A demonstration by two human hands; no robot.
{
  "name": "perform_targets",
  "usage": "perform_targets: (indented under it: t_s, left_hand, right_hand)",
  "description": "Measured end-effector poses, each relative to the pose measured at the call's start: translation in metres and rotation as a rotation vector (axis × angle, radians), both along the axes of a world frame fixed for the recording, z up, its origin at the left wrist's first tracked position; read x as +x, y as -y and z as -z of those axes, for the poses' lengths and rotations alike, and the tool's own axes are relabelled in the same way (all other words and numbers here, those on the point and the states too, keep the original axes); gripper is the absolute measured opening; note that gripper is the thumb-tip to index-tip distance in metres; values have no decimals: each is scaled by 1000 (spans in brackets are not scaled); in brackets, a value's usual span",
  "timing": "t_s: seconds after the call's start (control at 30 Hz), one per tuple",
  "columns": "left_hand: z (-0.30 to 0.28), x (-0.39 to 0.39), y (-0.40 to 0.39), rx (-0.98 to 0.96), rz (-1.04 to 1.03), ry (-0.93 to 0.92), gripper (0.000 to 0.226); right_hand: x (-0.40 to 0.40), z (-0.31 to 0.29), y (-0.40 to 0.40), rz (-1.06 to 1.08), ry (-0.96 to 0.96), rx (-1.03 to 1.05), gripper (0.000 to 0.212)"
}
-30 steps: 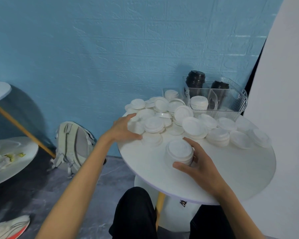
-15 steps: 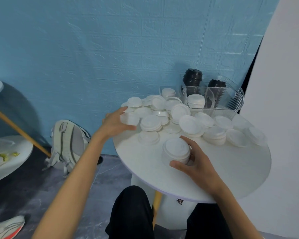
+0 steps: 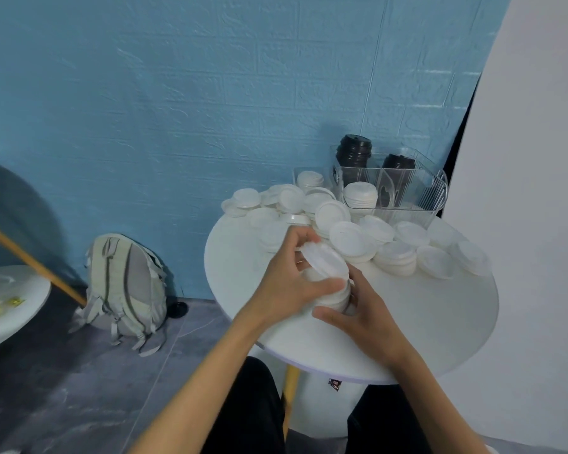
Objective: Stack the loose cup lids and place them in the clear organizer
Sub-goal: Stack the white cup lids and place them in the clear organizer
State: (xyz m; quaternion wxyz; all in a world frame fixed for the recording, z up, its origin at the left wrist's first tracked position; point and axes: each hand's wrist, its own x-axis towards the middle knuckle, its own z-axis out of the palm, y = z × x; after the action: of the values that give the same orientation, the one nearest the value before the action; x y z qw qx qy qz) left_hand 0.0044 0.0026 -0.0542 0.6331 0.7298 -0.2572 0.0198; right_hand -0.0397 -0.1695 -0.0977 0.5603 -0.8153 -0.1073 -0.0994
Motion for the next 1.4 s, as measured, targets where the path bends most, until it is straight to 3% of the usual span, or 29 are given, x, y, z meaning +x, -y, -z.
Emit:
perform_targets:
  t_s: [0.07, 0.17, 0.23, 0.43, 0.9, 1.07, 1.17, 1.27, 1.4]
  left_hand:
    - [6, -4, 2, 97, -40, 37, 63]
    - [10, -8, 0, 184, -97, 83, 55]
    - [13, -8, -3, 223, -108, 61, 53]
    - [22, -8, -8, 291, -81, -12, 48]
    - [26, -8, -10, 285, -46, -162, 53]
    - [21, -3, -21, 284, 8, -67, 42]
    - [24, 7, -30, 145, -222, 23, 34]
    - [32, 23, -38, 208, -538, 71, 42]
    - [31, 40, -37, 383, -552, -53, 60]
  right_hand:
    - [0, -1, -1, 4, -3, 5, 84]
    - [0, 2, 0, 24, -58, 39, 114]
    - [1, 5, 2, 12, -63, 37, 123]
    - [0, 9, 2, 32, -56, 27, 103]
    - [1, 12, 3, 101, -19, -26, 88]
    - [-1, 11, 1, 91, -25, -60, 93]
    - [0, 10, 1, 97, -24, -78, 94]
    - [0, 9, 1, 99, -27, -87, 93]
    - [-1, 9, 1, 101, -30, -91, 93]
